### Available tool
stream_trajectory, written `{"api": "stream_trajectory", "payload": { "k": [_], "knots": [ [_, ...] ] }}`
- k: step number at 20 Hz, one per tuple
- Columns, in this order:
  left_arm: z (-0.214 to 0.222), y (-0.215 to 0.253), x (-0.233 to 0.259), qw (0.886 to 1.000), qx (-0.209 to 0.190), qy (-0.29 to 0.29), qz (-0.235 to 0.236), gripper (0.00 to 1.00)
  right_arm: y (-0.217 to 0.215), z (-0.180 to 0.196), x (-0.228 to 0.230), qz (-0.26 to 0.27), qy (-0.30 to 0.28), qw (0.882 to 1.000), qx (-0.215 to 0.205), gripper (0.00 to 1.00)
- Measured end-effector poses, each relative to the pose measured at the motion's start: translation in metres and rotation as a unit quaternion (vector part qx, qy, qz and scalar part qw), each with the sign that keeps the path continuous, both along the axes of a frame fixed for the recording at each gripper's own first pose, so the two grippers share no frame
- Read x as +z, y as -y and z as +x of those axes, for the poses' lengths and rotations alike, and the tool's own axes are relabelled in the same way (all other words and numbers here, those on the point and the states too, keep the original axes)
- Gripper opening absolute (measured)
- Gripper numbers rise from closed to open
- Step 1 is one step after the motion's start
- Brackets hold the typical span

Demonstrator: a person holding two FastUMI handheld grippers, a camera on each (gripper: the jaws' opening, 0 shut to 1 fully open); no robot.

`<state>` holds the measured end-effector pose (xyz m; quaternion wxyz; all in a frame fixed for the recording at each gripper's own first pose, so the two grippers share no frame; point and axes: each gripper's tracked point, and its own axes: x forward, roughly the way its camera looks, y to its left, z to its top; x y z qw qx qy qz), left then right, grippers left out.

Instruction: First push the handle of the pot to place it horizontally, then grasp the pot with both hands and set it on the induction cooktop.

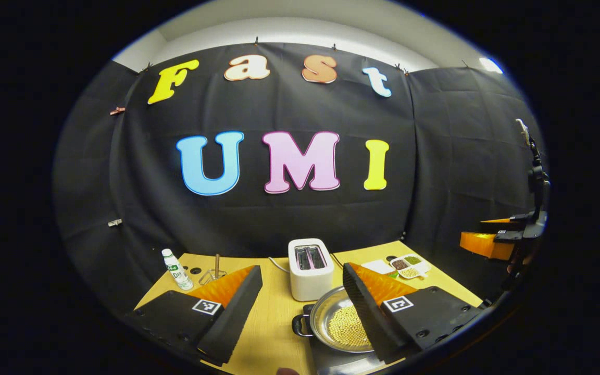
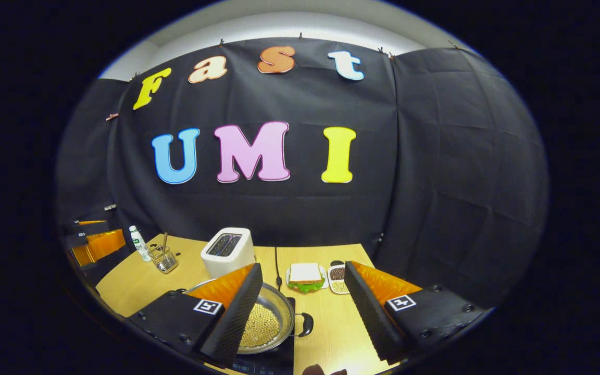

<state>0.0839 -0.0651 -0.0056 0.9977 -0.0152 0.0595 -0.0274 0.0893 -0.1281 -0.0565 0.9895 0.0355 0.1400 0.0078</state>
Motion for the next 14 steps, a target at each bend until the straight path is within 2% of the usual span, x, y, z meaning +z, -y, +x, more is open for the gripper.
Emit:
{"api": "stream_trajectory", "payload": {
  "k": [6,9,14],
  "knots": [
    [-0.034,-0.004,0.027,0.999,0.006,0.044,-0.013,0.97,-0.004,-0.028,0.045,-0.003,0.069,0.998,-0.013,0.98],
    [-0.044,-0.008,0.029,0.999,0.009,0.049,-0.002,0.97,-0.011,-0.039,0.047,-0.010,0.073,0.997,-0.011,0.98],
    [-0.054,-0.014,0.019,0.999,0.009,0.035,-0.012,0.97,-0.019,-0.047,0.046,-0.016,0.068,0.998,-0.006,0.98]
  ]
}}
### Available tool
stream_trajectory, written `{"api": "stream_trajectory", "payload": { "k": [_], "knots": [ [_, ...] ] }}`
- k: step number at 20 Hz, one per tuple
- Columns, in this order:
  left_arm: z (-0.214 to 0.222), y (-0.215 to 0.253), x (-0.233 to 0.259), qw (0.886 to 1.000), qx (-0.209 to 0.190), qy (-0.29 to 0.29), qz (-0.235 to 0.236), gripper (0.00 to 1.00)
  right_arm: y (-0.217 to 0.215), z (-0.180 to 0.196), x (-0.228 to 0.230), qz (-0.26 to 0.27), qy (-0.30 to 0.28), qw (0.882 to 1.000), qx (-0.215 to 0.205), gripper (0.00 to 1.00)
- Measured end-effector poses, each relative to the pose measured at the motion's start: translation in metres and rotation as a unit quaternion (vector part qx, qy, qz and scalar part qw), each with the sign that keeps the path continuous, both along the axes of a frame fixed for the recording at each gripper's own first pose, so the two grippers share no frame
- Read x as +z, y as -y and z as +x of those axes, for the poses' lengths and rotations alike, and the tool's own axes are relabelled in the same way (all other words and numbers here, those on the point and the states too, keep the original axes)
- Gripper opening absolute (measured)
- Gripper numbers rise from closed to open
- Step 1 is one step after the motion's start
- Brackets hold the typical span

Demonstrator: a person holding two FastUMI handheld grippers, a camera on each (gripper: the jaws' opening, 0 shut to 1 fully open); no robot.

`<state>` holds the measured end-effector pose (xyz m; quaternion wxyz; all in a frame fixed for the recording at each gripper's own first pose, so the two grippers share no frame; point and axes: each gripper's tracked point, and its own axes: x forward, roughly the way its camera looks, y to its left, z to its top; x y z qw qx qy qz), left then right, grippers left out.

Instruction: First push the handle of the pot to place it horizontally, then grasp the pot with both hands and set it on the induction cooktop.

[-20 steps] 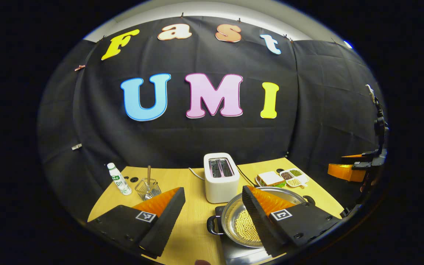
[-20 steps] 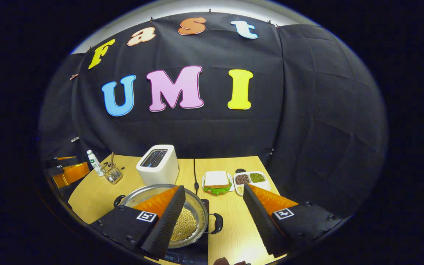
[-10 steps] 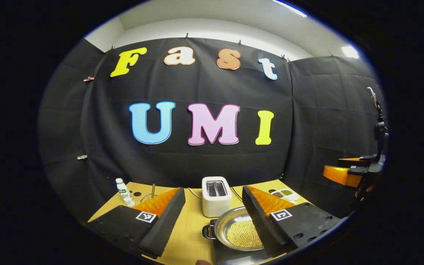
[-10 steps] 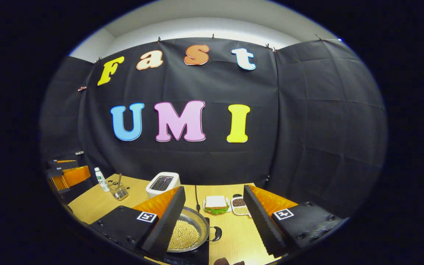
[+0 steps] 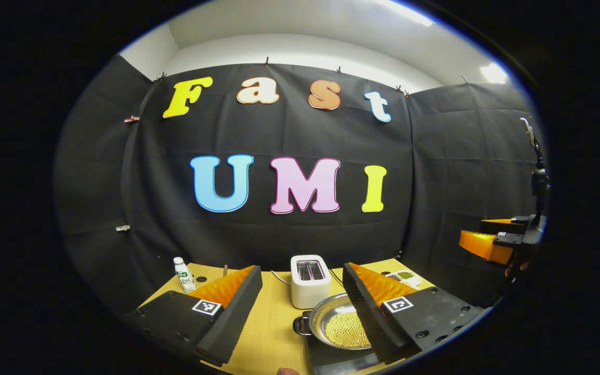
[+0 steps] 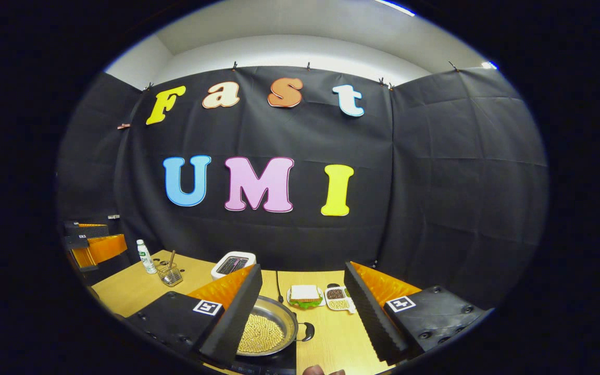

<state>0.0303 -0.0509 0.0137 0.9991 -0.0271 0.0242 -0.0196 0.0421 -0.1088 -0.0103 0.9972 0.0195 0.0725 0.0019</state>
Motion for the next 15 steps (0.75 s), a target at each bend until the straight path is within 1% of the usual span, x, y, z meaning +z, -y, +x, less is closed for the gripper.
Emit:
{"api": "stream_trajectory", "payload": {
  "k": [10,11,12,15],
  "knots": [
    [0.0009,-0.0045,0.0000,1.000,0.000,-0.003,0.010,0.97,-0.0053,0.0020,-0.0024,-0.006,-0.006,1.000,0.003,0.99],
    [0.0021,-0.0049,-0.0012,1.000,0.000,-0.004,0.011,0.97,-0.0056,0.0028,-0.0023,-0.006,-0.006,1.000,0.002,1.00],
    [0.0023,-0.0054,-0.0007,1.000,0.000,-0.004,0.012,0.97,-0.0052,0.0036,-0.0023,-0.005,-0.006,1.000,0.002,0.99],
    [0.0053,-0.0063,-0.0018,1.000,-0.001,-0.004,0.011,0.97,-0.0031,0.0051,-0.0031,-0.007,-0.005,1.000,-0.002,0.99]
  ]
}}
